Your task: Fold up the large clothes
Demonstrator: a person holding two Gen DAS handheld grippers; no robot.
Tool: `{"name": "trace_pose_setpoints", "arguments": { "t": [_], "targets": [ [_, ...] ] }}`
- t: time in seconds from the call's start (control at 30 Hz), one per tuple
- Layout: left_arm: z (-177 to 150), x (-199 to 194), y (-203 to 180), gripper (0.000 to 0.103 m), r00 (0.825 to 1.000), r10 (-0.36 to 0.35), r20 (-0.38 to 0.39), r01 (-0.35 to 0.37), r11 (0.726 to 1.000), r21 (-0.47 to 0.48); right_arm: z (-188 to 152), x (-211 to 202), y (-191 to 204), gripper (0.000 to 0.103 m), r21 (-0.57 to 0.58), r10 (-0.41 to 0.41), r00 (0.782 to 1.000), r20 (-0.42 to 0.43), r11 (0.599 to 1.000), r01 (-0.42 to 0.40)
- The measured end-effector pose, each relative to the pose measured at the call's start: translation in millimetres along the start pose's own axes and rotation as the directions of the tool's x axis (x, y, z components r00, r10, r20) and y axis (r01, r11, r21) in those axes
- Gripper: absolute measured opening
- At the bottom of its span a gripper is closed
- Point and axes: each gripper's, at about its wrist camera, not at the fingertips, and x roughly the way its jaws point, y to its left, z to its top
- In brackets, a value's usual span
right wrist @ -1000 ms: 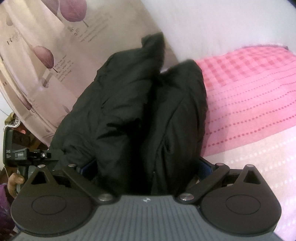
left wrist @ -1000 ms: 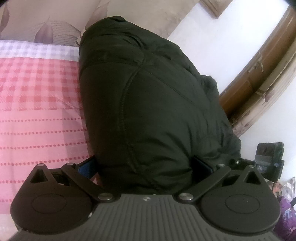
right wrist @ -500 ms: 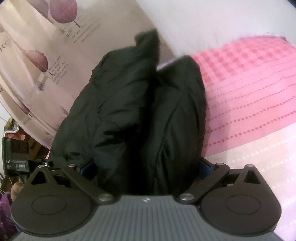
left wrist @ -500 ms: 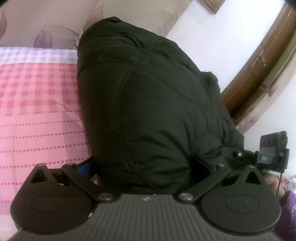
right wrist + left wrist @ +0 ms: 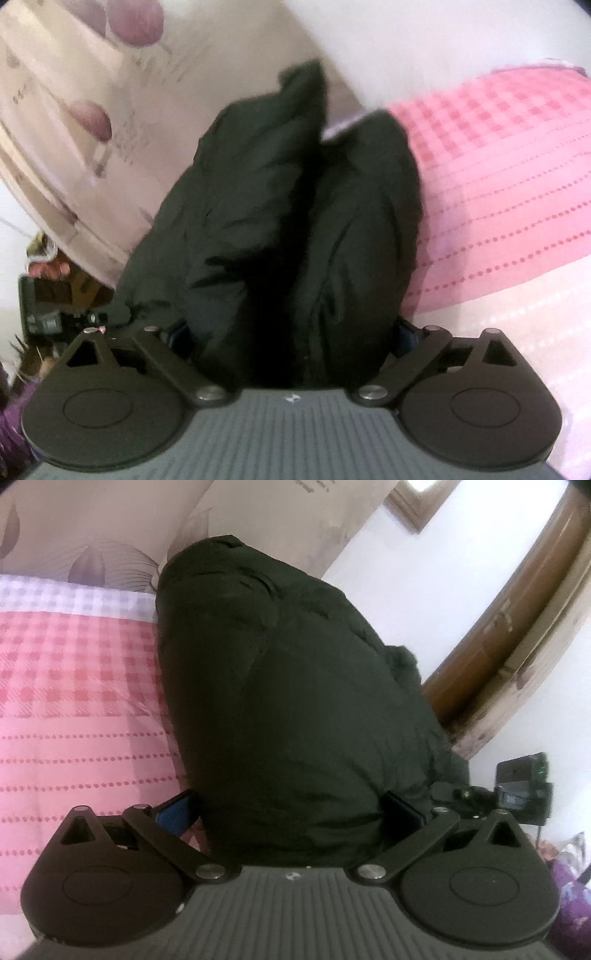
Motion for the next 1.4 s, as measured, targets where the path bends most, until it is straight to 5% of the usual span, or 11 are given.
{"name": "trace_pose_setpoints", "arguments": {
  "t": [0.2, 0.33, 0.43, 0.53, 0.7, 1.07, 1.4],
  "targets": [
    [13, 0, 31, 0.103, 0.991, -0.133, 0.021, 0.134, 0.974, -0.182, 5, -6, -10, 0.103, 0.022, 0.025, 1.000, -0.009, 0.999, -0.025],
    [17, 23, 32, 0.103, 0.987, -0.147, -0.062, 0.136, 0.977, -0.163, 9, 8, -11, 0.103, 0.024, 0.056, 0.998, -0.020, 0.998, -0.055],
    [15, 34, 33, 0.103, 0.986, -0.158, -0.056, 0.146, 0.974, -0.175, 12, 24, -4, 0.101, 0.005, 0.076, 0.997, -0.028, 0.997, -0.076],
    [9, 26, 18, 0.096, 0.995, -0.097, -0.005, 0.096, 0.991, -0.095, 12, 39, 12, 0.073, -0.024, 0.094, 0.994, -0.051, 0.995, -0.095],
    [3, -2, -2, 0.083, 0.997, -0.007, 0.074, 0.008, 1.000, -0.010, 5, 34, 41, 0.051, -0.079, 0.081, 0.997, -0.005, 0.994, -0.082],
    [-8, -91, -3, 0.079, 0.986, 0.065, 0.151, -0.064, 0.998, -0.013, -20, 47, 106, 0.047, -0.114, 0.136, 0.990, 0.032, 0.985, -0.132],
    [-52, -191, 12, 0.079, 0.971, 0.131, 0.202, -0.119, 0.991, -0.069, -62, 54, 180, 0.047, -0.140, 0.222, 0.975, -0.008, 0.965, -0.221]
  ]
}}
